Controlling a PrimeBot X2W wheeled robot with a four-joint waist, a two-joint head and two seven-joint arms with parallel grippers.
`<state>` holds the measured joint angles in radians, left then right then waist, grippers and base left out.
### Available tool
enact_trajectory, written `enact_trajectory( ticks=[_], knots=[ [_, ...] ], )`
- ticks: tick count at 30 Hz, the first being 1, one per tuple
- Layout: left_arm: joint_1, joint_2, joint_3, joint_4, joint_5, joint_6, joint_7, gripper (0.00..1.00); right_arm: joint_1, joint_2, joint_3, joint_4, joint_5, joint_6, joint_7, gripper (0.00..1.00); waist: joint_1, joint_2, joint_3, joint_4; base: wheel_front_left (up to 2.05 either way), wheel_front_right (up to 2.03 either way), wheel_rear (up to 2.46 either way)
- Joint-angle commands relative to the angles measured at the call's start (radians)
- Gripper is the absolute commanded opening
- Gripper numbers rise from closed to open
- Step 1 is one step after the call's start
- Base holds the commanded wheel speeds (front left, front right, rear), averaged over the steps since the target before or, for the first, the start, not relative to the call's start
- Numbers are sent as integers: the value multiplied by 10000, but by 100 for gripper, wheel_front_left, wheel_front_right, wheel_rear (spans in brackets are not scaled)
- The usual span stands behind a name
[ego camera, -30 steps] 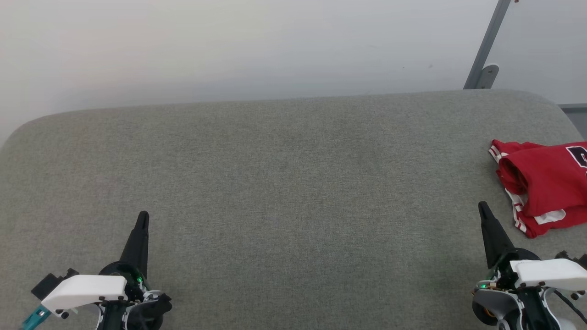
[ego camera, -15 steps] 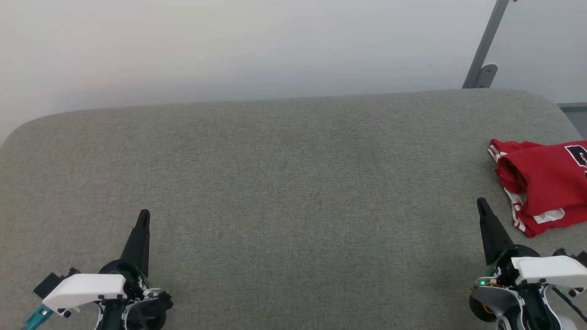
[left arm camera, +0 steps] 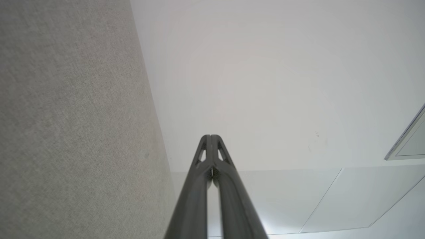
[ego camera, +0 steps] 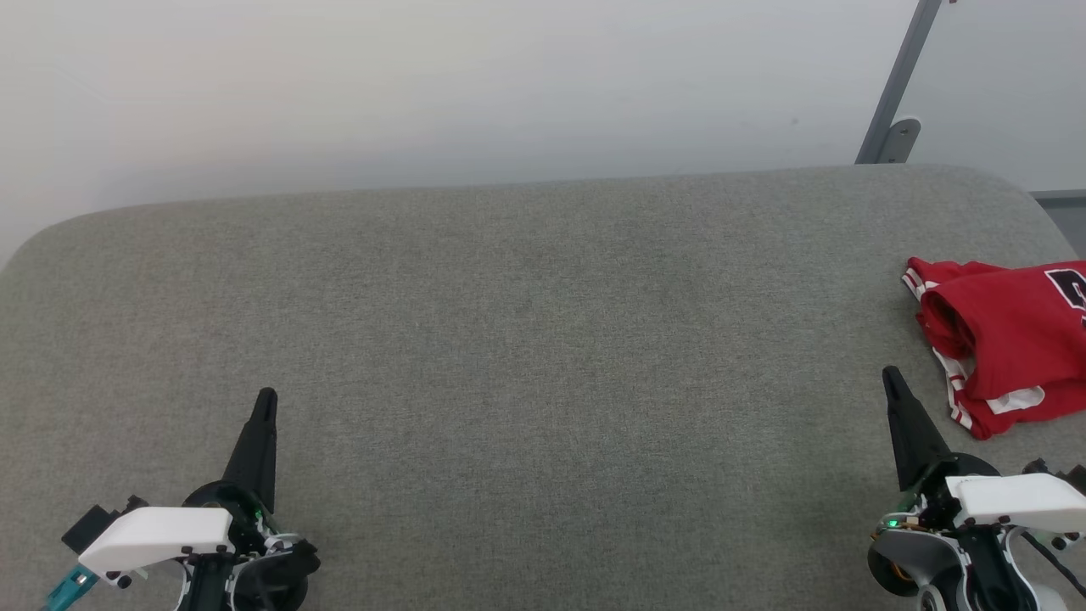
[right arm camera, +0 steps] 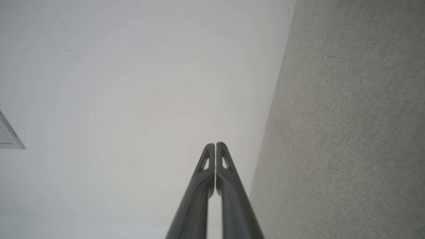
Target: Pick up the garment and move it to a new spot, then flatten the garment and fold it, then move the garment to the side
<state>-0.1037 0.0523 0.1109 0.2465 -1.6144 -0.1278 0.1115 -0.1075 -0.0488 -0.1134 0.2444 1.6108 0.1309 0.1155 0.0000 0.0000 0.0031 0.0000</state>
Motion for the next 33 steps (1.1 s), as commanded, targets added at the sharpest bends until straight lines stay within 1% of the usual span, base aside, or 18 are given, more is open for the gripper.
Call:
enact_trajectory(
  ticks=[1, 33],
  knots=[
    [-120, -12, 20, -1, -2, -53, 50, 0, -49, -28, 1, 21, 39, -3, 12, 0, 0, 0, 0, 0, 0, 0, 0],
    [-122, -20, 31, -2, 15, -53, 52, 0, -49, -28, 4, 19, 40, -3, 10, 0, 0, 0, 0, 0, 0, 0, 0]
  ],
)
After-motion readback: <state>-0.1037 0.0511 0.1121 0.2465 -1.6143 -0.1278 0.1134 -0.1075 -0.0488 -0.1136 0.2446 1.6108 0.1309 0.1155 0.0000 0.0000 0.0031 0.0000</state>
